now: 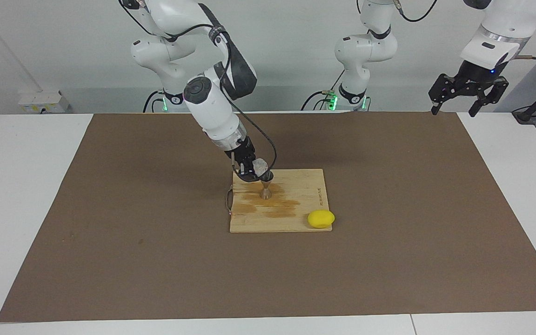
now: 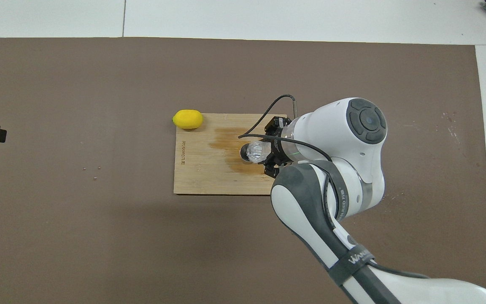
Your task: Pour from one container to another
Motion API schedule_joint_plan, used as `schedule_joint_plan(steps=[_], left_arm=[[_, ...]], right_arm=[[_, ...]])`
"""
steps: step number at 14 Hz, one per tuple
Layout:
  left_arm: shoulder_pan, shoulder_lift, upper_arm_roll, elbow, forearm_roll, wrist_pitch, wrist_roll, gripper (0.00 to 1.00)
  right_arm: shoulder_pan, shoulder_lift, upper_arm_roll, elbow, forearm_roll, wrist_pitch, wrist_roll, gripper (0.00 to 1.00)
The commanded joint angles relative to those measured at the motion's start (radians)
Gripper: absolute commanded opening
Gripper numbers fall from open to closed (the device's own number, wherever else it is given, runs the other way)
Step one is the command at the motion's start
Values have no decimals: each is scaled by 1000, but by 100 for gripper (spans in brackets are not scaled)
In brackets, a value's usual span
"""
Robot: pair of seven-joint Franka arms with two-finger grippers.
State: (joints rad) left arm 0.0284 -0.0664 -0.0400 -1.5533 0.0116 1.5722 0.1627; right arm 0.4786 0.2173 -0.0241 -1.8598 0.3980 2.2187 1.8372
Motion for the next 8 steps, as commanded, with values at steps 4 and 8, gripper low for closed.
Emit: schedule_joint_plan(steps=[4, 8], left_arm=[[-22, -21, 12, -30, -7, 6, -31, 100], [-22, -23, 12, -33, -7, 6, -32, 100]], right_arm=[[-21, 13, 7, 16, 11, 24, 21, 0], [-51, -12, 7, 8, 116, 29, -19, 0]])
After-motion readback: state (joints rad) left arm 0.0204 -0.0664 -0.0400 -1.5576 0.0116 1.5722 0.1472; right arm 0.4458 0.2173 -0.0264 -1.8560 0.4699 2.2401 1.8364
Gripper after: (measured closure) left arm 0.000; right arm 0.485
